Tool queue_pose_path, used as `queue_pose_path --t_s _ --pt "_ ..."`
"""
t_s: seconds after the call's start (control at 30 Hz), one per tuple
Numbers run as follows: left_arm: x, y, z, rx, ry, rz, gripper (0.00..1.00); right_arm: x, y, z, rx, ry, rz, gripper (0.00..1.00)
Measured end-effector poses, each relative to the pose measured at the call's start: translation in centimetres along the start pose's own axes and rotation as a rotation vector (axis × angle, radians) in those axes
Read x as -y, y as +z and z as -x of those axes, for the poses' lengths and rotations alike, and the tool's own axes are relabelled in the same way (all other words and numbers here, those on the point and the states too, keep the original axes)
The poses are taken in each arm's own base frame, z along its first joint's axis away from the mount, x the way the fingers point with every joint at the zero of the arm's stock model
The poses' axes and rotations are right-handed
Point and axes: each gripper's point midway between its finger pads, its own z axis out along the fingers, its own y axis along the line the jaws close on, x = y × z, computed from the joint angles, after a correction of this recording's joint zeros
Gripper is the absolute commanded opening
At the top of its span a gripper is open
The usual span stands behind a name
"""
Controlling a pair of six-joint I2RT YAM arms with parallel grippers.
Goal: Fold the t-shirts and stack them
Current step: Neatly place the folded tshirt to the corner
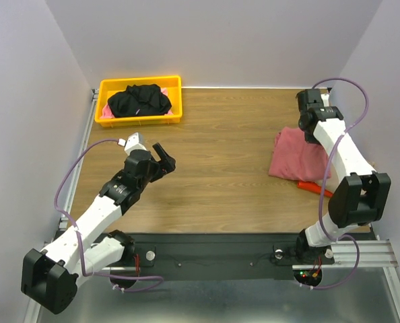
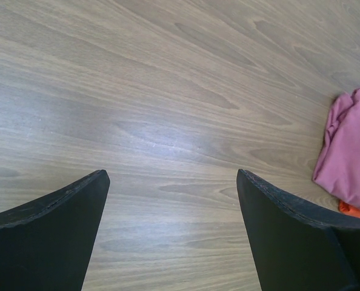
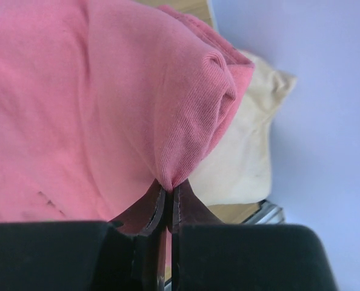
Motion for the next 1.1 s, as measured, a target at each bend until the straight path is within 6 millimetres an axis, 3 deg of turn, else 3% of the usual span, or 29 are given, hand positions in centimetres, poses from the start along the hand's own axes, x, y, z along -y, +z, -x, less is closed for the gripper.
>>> queue_pose_path --t_s 0.17,0.37,0.73,0.97,1.0,1.03,1.07,1.1 --pt "-0.4 0.2 -0.4 -0.012 0.005 0.011 0.99 2.8 -0.3 1.2 0.01 0.001 -0.035 0.0" --pt "-0.3 0.2 -0.5 -0.014 0.008 0.008 0.99 6.8 -2.3 3.5 0.064 0.045 -0.063 0.0" --pt "-0.4 0.3 -0.8 -0.025 0.01 0.008 0.99 13.6 -3.1 3.1 0.027 0.119 -0.125 0.0" --pt "-0.7 0.9 -1.3 -0.042 0.019 0.024 0.99 14.7 -1.2 1.7 -0.04 0.127 -0.139 0.01" --pt "-0.8 1.0 -1.4 -0.047 0.02 0.028 0.99 14.8 -0.7 1.4 -0.058 0.128 -0.146 0.09" --pt "-0.8 1.1 -1.5 -0.049 0.021 0.03 0.99 14.7 0.2 0.9 -0.082 0.129 -0.151 0.33" --pt "-0.9 1.1 -1.6 -0.052 0.022 0.033 0.99 14.7 1.5 0.0 -0.13 0.125 -0.16 0.72" --pt "-0.9 1.2 -1.6 -0.055 0.023 0.035 0.99 14.7 2.3 -0.6 -0.157 0.133 -0.174 1.0"
